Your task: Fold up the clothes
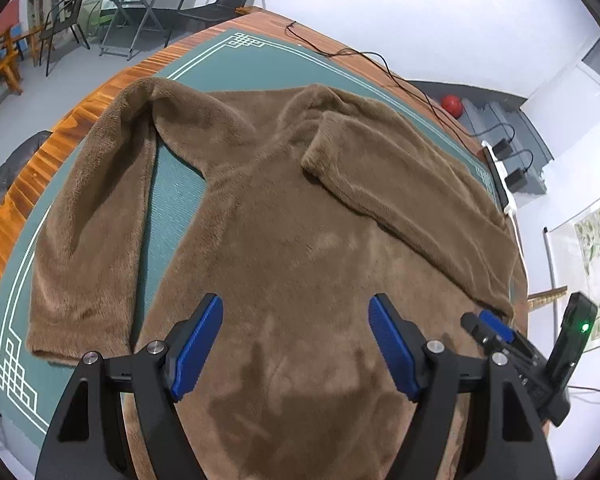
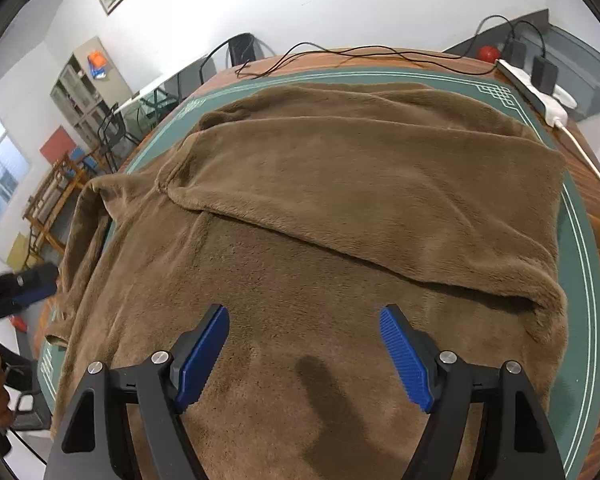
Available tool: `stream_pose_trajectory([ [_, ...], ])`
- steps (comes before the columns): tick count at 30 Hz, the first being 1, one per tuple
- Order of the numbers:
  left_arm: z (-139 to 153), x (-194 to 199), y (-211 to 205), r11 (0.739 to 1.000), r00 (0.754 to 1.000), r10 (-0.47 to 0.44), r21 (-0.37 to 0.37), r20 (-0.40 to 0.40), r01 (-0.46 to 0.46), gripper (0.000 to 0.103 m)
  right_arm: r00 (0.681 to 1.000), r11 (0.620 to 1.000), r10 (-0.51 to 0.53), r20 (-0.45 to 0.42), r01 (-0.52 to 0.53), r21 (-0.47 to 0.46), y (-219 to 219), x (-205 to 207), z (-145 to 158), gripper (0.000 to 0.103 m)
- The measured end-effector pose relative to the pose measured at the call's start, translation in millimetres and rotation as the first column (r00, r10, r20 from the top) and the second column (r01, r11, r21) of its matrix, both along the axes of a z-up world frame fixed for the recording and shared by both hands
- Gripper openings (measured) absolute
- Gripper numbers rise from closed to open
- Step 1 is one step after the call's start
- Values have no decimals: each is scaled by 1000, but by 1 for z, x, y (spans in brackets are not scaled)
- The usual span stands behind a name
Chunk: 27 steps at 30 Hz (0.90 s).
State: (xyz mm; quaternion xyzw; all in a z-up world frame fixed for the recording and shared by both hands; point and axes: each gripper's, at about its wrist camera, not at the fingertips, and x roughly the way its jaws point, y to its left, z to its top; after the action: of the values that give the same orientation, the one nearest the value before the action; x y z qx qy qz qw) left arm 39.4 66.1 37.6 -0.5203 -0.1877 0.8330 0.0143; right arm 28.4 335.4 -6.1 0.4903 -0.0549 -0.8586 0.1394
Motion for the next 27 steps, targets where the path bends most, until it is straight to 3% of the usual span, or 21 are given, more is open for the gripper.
stream_pose_trajectory([
  [13,-9,8,40,999,998,-48,-16,43,49,79,999,999,-43,23,44,-23,31,4,-5,80],
  [27,-17,24,29,1000,997,-14,0,78,14,79,999,1000,-3,43,4,-22,14,10,-13,80],
])
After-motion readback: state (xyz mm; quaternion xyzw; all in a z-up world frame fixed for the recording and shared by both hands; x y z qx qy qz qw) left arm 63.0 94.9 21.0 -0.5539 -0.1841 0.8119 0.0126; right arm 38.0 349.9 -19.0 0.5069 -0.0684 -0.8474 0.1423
